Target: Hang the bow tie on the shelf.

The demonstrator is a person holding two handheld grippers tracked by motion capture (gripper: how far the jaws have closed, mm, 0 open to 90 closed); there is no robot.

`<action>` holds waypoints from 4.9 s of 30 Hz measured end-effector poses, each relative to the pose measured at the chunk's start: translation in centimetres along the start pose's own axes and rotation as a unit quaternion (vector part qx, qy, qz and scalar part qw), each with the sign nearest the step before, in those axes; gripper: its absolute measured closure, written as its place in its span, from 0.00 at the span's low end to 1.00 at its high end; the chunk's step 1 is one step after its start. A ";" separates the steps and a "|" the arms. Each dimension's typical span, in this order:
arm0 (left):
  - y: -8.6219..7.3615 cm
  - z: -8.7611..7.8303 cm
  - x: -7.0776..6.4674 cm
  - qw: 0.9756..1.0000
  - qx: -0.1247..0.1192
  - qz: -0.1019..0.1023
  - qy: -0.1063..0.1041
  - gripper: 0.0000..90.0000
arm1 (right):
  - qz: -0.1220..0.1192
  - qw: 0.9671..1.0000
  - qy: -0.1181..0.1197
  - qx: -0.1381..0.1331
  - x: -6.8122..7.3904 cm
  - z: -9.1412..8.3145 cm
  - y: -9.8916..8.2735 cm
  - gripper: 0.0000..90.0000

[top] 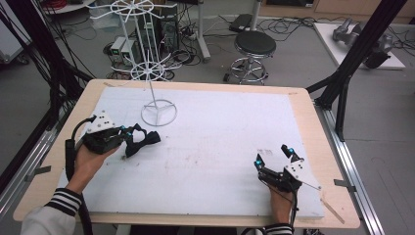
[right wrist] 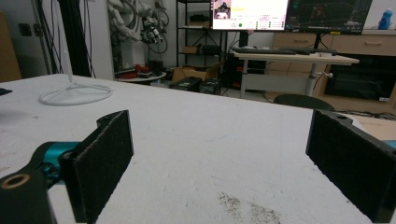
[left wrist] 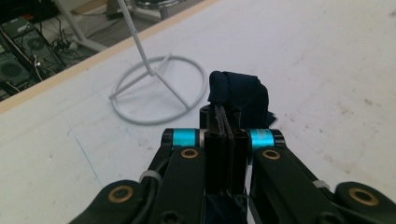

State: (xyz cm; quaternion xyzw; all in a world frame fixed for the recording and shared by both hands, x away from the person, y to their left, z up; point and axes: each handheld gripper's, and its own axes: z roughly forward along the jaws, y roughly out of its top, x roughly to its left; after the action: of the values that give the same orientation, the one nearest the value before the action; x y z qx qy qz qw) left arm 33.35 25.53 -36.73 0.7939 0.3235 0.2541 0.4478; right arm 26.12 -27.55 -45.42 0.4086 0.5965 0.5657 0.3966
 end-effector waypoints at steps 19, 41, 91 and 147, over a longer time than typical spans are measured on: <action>3.5 -0.9 0.4 0.997 -0.074 -0.020 -0.009 0.98 | 0.001 1.000 0.000 0.001 0.0 0.0 0.0 0.07; 8.2 -1.4 0.6 0.995 -0.103 -0.006 0.000 0.98 | 0.000 1.000 0.000 0.001 0.0 0.0 0.0 0.07; 12.7 1.7 3.9 0.994 -0.030 0.012 0.106 0.62 | 0.010 1.000 0.002 -0.002 -0.1 -0.1 0.0 0.07; -11.0 -2.2 -2.5 0.957 -0.272 -0.076 0.058 0.15 | 0.001 1.000 -0.003 -0.009 0.0 -0.2 -0.1 0.07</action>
State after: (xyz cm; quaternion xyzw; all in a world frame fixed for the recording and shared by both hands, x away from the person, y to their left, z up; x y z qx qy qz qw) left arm 27.00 29.15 -45.62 0.5991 0.3264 0.3432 0.6456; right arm 25.97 -27.63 -45.48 0.4072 0.5895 0.5704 0.4017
